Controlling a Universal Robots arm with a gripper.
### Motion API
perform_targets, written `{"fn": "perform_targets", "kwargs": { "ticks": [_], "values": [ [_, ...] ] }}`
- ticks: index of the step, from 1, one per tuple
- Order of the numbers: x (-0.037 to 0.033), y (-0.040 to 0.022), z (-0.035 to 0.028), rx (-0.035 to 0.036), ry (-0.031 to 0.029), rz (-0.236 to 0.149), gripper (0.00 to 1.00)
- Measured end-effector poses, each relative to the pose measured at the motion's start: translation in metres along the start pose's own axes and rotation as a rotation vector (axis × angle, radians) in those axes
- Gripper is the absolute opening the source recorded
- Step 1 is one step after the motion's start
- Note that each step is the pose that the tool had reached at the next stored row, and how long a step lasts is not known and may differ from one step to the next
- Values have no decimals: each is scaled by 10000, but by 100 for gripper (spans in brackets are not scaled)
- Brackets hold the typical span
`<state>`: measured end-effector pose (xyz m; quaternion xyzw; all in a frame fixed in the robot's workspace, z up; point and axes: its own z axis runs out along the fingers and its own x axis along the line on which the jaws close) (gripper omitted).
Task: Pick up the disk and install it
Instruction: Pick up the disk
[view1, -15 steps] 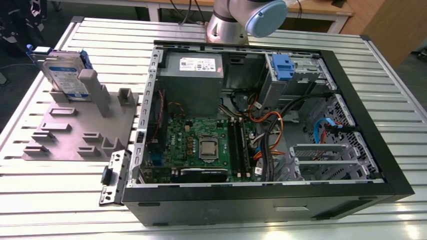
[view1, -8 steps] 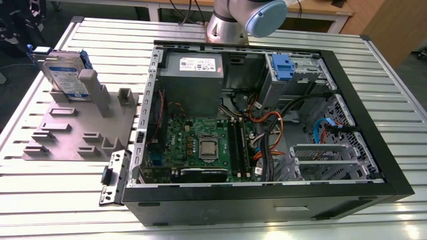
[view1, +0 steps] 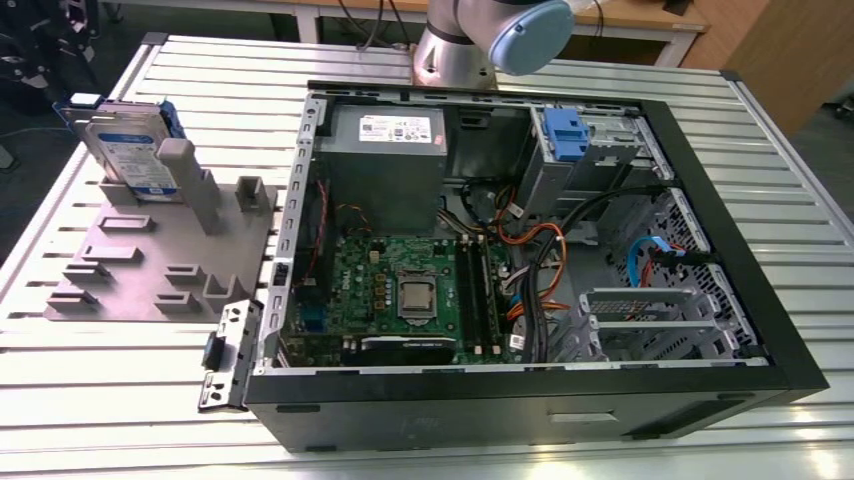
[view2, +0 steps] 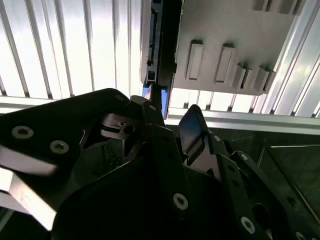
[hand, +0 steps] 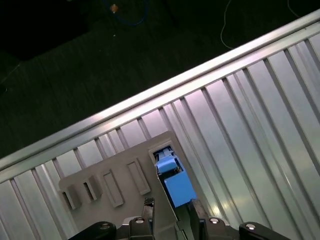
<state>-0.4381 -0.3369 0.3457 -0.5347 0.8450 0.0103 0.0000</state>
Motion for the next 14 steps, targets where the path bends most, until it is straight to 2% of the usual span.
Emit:
{"fn": "perform_targets", "kwargs": {
  "ticks": [7,9,10,14],
  "values": [
    [0,0,33,-15,23,-1199,42],
    [-5,3,42,-15,23,-1309,42],
    [-7,3,48,-14,23,-1331,49],
    [-26,12,81,-6,20,-1421,49]
  ]
}}
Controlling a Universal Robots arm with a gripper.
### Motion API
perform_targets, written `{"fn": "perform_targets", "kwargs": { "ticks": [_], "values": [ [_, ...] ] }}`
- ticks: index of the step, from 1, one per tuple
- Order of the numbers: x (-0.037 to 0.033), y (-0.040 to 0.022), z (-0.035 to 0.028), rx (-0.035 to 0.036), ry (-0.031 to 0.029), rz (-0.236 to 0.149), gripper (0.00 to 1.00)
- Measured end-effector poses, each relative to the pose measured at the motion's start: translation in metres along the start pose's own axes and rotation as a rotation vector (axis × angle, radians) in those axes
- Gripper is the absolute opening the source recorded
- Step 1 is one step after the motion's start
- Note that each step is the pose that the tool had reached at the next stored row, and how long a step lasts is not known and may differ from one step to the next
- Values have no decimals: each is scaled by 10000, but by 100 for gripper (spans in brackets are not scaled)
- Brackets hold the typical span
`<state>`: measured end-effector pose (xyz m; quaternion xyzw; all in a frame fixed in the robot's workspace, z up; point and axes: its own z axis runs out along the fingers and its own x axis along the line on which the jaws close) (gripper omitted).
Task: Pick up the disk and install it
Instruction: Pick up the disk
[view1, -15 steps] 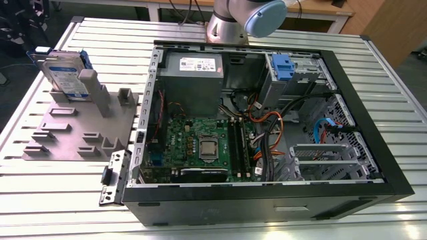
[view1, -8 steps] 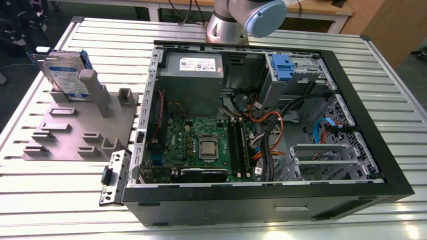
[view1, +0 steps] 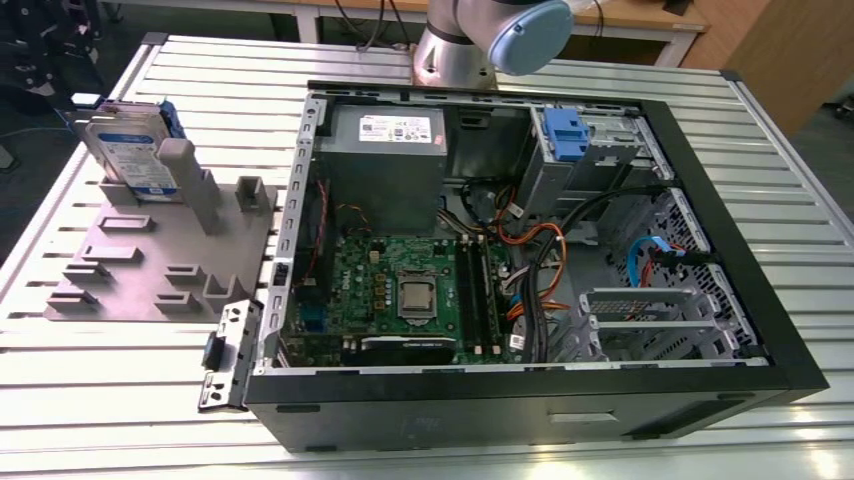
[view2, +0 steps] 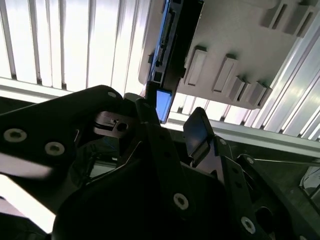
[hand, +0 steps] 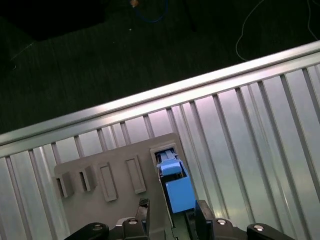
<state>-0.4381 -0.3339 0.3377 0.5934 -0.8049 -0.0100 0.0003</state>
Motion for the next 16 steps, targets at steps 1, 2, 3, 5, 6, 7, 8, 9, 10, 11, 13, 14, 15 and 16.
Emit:
{"fn": "perform_targets", "kwargs": {
  "ticks": [1,2,3,5,6,7,8,9,10,11,13,14,15,16],
  "values": [
    [-5,1,6,-1,1,-27,49],
    [-11,3,13,0,1,-50,49],
    [-20,6,20,-1,2,-62,49],
    [-34,22,32,1,0,-63,49],
    [-37,33,34,1,2,-63,49],
    [-36,47,38,3,1,-63,49],
    [-33,59,43,5,0,-71,49],
    [-33,60,48,7,-1,-147,49],
    [-33,60,51,3,4,-335,49],
    [-32,61,54,0,7,-514,49],
    [-32,61,67,-2,11,-850,49],
    [-32,61,74,-6,7,-990,49],
    [-32,61,82,-9,3,-1138,49],
    [-32,61,90,-13,1,-1290,49]
  ]
}}
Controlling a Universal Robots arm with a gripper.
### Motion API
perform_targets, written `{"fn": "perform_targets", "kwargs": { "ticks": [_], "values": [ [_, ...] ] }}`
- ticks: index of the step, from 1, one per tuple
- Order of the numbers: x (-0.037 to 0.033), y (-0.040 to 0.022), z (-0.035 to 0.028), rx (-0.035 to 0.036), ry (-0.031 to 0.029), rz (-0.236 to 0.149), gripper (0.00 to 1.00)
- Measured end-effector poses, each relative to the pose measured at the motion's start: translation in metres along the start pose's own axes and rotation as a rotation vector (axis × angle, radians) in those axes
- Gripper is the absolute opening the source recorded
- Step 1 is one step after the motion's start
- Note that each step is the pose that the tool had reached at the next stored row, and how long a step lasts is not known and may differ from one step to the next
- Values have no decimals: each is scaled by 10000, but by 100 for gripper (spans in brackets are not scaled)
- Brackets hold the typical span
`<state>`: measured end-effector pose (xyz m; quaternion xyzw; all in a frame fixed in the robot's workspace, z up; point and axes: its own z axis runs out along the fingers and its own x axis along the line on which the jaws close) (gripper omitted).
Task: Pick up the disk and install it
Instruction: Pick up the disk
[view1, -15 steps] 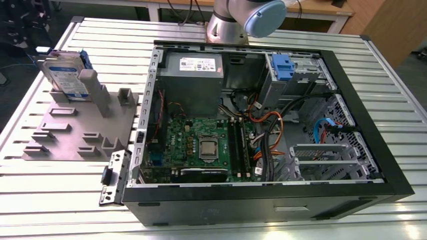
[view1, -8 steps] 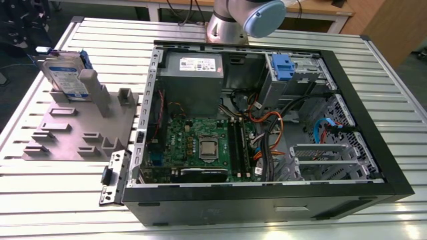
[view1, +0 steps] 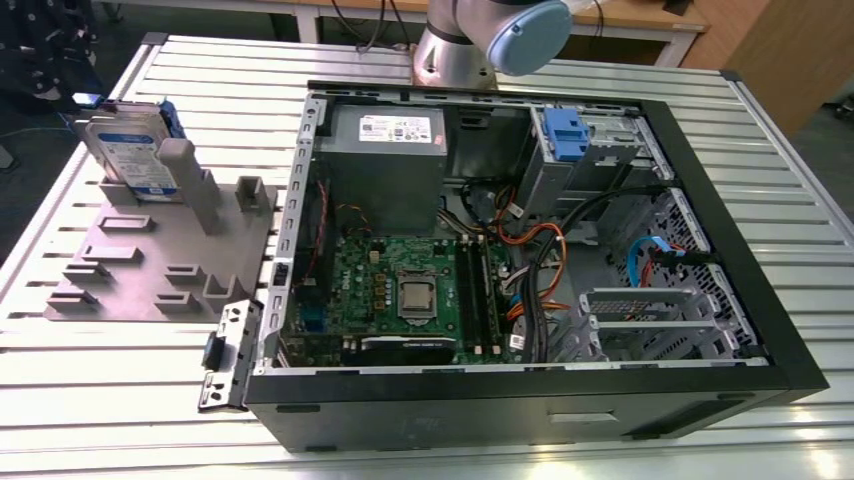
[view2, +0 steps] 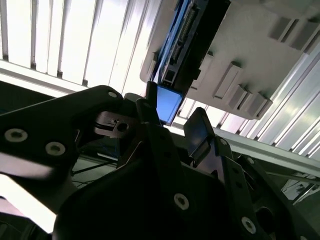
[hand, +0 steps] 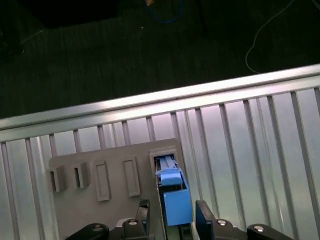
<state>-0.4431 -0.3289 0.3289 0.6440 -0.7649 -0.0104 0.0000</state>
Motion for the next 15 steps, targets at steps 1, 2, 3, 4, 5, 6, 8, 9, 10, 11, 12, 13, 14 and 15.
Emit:
{"fn": "perform_targets", "kwargs": {
  "ticks": [1,2,3,4,5,6,8,9,10,11,12,13,14,15],
  "values": [
    [0,0,9,-1,0,-101,49],
    [-2,0,18,1,-1,-172,49],
    [-5,0,25,3,1,-222,49],
    [-6,1,33,8,-3,-256,49],
    [-6,2,40,10,-14,-280,49],
    [-7,4,47,8,-32,-307,49],
    [-7,10,62,-1,-84,-391,49],
    [-7,10,69,-4,-104,-459,49],
    [-7,10,77,-6,-116,-543,49],
    [-6,11,84,-10,-124,-632,49],
    [-6,12,91,-14,-128,-714,49],
    [-5,14,99,-15,-131,-784,49],
    [-4,20,105,-18,-129,-827,49],
    [-2,31,112,-18,-130,-854,49]
  ]
}}
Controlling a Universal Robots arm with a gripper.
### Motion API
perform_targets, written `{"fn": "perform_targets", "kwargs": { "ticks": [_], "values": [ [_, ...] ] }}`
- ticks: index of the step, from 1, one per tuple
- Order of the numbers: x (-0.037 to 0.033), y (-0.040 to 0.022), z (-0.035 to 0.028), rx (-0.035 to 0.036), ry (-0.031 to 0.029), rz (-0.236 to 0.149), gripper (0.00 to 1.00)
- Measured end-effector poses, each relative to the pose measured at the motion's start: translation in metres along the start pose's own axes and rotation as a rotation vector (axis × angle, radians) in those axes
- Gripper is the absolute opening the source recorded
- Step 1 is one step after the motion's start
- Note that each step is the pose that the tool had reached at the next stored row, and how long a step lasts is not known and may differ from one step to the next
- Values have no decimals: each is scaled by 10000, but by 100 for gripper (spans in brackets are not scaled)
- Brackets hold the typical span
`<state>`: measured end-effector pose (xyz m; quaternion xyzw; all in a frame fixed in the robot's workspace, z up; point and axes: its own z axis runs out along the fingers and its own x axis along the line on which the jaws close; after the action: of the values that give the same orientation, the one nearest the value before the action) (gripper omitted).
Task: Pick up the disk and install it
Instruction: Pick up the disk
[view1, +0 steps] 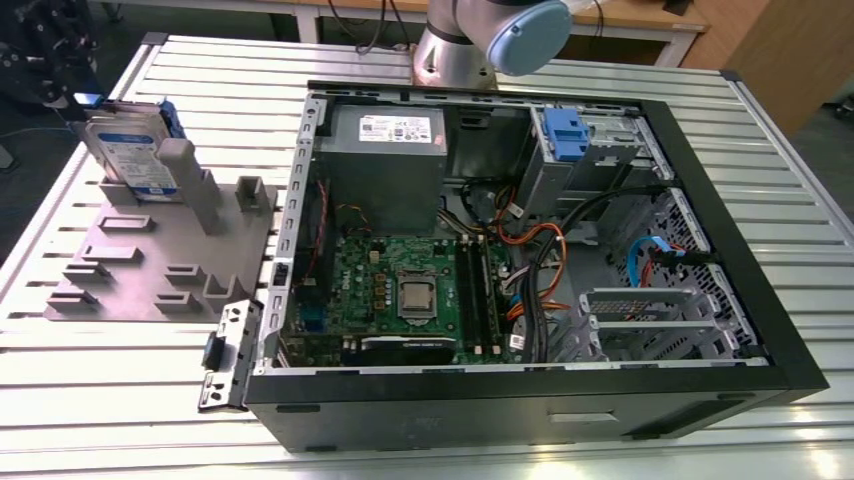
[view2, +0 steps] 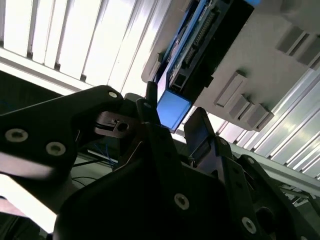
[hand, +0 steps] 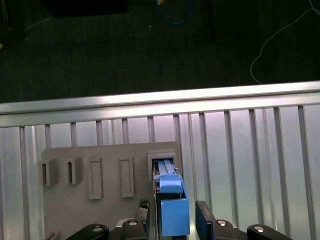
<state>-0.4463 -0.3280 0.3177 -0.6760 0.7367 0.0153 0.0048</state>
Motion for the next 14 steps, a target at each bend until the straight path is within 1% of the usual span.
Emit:
{"fn": "perform_targets", "kwargs": {
  "ticks": [3,5,9,12,14],
  "values": [
    [4,44,22,3,-1,-39,49],
    [5,46,33,1,1,-166,49],
    [5,47,50,-10,8,-626,49],
    [6,45,76,-4,13,-723,49],
    [7,44,106,21,16,-724,49]
  ]
}}
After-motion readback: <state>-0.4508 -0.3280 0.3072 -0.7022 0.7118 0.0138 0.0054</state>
